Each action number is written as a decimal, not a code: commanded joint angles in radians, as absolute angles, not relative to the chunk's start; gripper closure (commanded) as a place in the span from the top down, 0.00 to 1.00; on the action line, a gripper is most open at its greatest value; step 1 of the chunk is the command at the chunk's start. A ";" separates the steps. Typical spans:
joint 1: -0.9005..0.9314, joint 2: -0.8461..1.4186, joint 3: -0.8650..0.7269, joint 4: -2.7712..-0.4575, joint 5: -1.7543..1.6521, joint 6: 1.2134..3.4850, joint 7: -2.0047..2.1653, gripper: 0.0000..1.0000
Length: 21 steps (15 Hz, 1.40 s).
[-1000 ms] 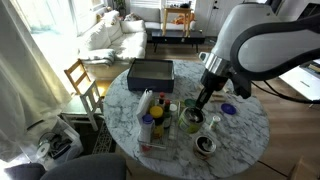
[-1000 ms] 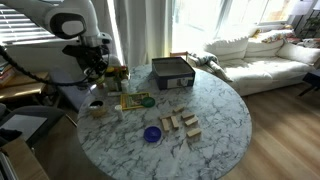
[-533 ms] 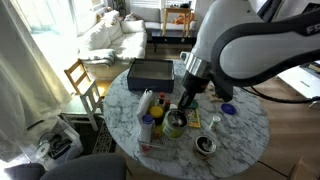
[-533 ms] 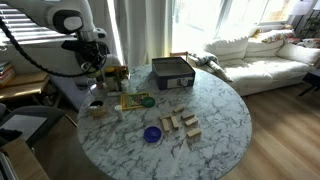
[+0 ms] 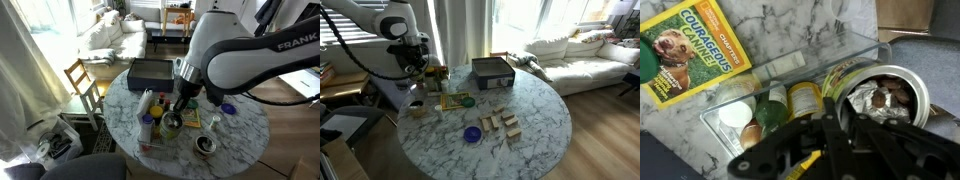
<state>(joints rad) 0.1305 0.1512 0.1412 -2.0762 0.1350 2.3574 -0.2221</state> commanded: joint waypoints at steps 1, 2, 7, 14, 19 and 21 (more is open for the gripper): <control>0.129 0.185 0.151 -2.061 0.136 2.364 -0.220 0.03; 0.129 0.200 0.157 -2.052 0.150 2.368 -0.233 0.03; 0.125 0.231 0.171 -2.023 0.153 2.404 -0.242 0.03; 0.137 0.300 0.162 -2.017 0.092 2.404 -0.192 0.03; 0.144 0.349 0.159 -1.999 0.083 2.422 -0.164 0.03; 0.151 0.363 0.153 -1.992 0.073 2.433 -0.129 0.03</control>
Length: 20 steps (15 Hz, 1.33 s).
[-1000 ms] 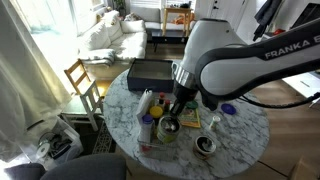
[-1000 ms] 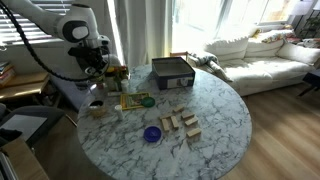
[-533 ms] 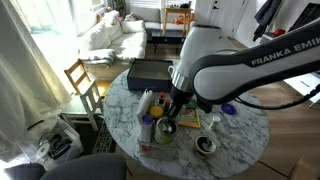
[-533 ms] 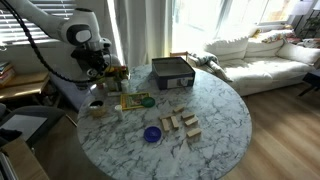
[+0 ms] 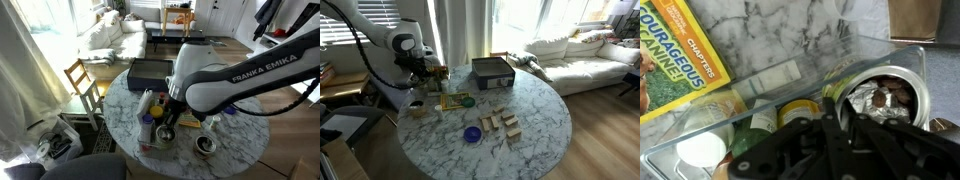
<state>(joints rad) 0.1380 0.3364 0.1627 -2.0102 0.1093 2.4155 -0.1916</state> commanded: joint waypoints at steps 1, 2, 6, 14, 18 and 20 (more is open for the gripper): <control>0.154 0.369 0.151 -1.989 0.068 2.436 -0.111 0.03; 0.155 0.374 0.150 -1.985 0.064 2.435 -0.101 0.03; 0.155 0.391 0.150 -1.975 0.061 2.437 -0.066 0.43; 0.096 0.329 0.198 -1.959 0.187 2.374 -0.156 1.00; 0.063 0.240 0.188 -1.972 0.271 2.317 -0.190 1.00; 0.052 0.187 0.156 -1.999 0.252 2.285 -0.161 1.00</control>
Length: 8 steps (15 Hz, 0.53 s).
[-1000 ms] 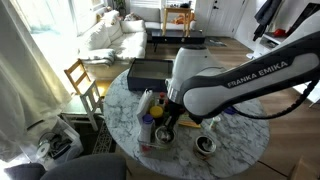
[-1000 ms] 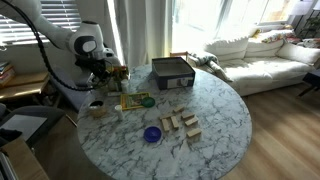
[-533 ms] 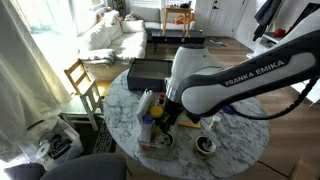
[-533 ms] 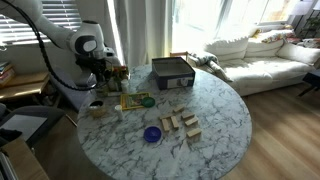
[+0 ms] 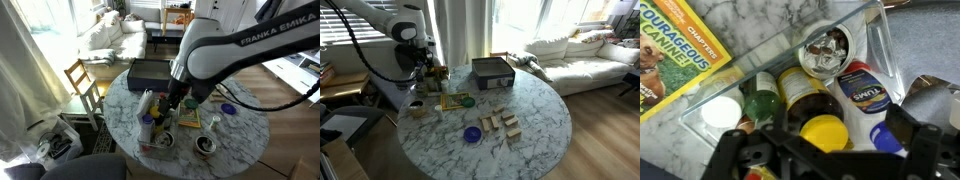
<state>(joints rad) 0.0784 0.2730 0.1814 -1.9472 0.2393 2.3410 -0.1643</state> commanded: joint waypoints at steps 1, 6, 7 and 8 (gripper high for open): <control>0.042 0.163 0.136 -2.014 0.243 2.275 -0.143 1.00; 0.020 0.146 0.075 -2.007 0.235 2.277 -0.114 1.00; 0.011 0.138 0.063 -2.014 0.234 2.277 -0.116 1.00; 0.009 0.138 0.061 -2.012 0.234 2.277 -0.119 1.00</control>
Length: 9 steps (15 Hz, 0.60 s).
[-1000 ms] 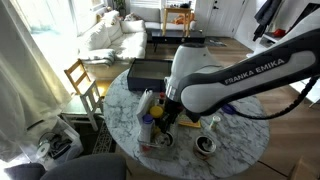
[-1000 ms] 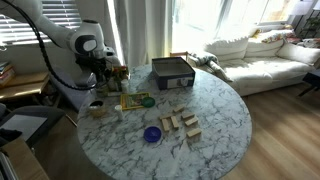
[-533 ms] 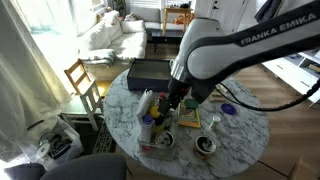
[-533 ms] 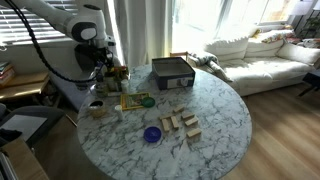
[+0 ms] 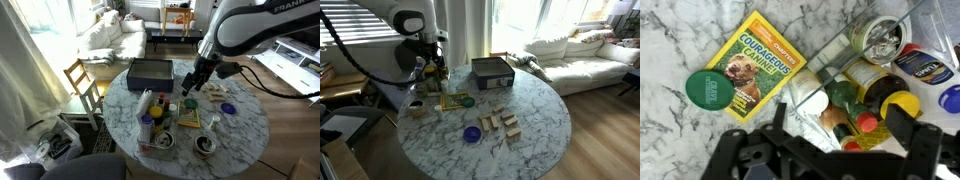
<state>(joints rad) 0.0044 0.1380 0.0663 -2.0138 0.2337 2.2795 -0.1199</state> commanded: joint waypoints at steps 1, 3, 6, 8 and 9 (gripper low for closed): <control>0.012 0.138 0.064 -2.012 0.234 2.277 -0.119 1.00; 0.021 0.140 0.072 -2.011 0.234 2.277 -0.118 1.00; 0.008 0.201 0.039 -1.980 0.217 2.317 0.005 1.00; -0.006 0.243 0.017 -1.956 0.228 2.323 0.066 1.00; -0.009 0.264 0.003 -1.943 0.222 2.325 0.107 1.00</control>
